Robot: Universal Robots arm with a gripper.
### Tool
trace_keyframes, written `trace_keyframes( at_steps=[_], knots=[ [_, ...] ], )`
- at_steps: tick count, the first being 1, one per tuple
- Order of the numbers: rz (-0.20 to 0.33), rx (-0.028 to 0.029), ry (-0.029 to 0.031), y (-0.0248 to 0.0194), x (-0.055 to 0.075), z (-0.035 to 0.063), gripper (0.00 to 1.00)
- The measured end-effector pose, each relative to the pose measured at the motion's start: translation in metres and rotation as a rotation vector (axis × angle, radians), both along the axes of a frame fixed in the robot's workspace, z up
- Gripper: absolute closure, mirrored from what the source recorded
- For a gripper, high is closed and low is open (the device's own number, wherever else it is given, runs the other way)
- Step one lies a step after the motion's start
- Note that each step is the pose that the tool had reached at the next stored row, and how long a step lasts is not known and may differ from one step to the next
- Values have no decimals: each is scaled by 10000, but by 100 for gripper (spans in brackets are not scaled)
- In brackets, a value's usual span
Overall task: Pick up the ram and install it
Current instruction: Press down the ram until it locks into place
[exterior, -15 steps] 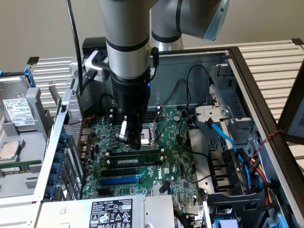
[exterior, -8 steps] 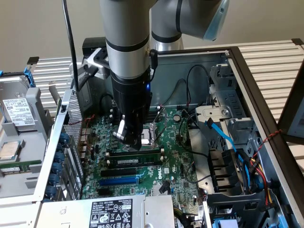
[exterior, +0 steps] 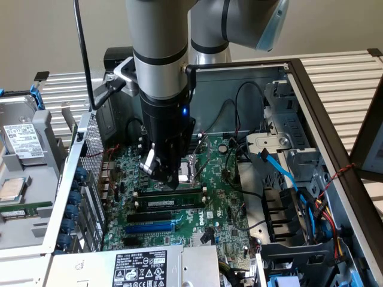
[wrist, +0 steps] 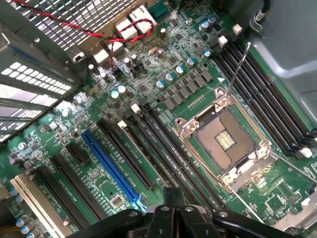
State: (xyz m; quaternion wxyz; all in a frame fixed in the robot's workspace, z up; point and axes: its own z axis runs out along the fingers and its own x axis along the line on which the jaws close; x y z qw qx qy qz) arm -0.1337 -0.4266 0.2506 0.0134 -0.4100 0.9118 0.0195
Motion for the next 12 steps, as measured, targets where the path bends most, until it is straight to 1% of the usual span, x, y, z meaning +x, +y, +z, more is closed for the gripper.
trace_keyframes(
  at_steps=[12],
  knots=[
    [-2111, 0, 0, 0, 0, 0, 89]
  ],
)
